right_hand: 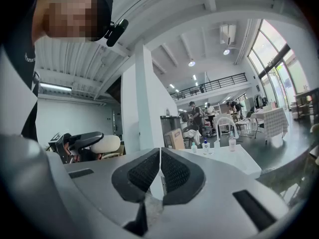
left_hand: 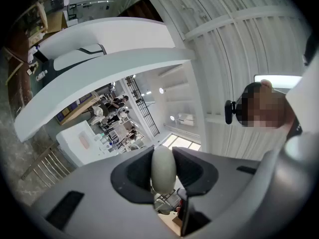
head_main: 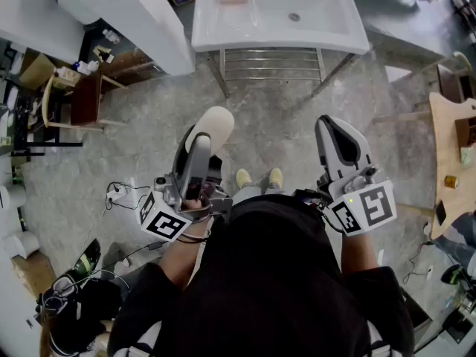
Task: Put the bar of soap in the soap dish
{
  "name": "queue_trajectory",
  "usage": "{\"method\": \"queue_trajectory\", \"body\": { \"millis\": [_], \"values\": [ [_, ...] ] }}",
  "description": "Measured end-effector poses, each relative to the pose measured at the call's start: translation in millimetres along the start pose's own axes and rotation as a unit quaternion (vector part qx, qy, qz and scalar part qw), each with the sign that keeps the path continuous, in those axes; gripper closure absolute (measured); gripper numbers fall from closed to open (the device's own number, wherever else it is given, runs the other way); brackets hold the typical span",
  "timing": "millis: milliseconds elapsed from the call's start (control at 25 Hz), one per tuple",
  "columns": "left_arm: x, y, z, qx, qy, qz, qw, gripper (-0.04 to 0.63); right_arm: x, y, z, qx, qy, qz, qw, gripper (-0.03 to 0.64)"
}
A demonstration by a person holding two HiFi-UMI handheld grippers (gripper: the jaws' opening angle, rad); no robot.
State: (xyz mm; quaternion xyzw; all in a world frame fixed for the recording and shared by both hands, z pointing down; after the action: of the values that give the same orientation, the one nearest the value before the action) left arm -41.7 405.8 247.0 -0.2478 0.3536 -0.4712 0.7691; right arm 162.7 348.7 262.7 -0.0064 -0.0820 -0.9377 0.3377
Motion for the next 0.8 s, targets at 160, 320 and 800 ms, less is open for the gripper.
{"method": "queue_trajectory", "body": {
  "millis": [160, 320, 800],
  "values": [
    [-3, -2, -2, 0.006, -0.001, -0.002, 1.0000, 0.480, 2, -3, 0, -0.002, -0.001, 0.001, 1.000, 0.592],
    [-10, -5, -13, 0.016, 0.000, -0.002, 0.9999, 0.480, 7, -15, -2, 0.005, 0.005, -0.005, 1.000, 0.592],
    [-38, -24, -51, 0.024, 0.015, 0.010, 0.9996, 0.480, 36, -57, 3, 0.013, 0.014, -0.024, 1.000, 0.592]
  ]
}}
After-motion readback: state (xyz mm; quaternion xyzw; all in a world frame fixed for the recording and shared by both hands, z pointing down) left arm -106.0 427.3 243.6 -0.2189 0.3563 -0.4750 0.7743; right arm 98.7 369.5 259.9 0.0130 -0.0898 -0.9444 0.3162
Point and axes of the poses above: the fingertips, and each gripper's own axes: x forward along the fingers, y to its right, z out of its underside, the point moved 1 cm from there along -x, backward along the fingers, and after that the axes turned 3 degrees about -z, right-handed, at the moved point
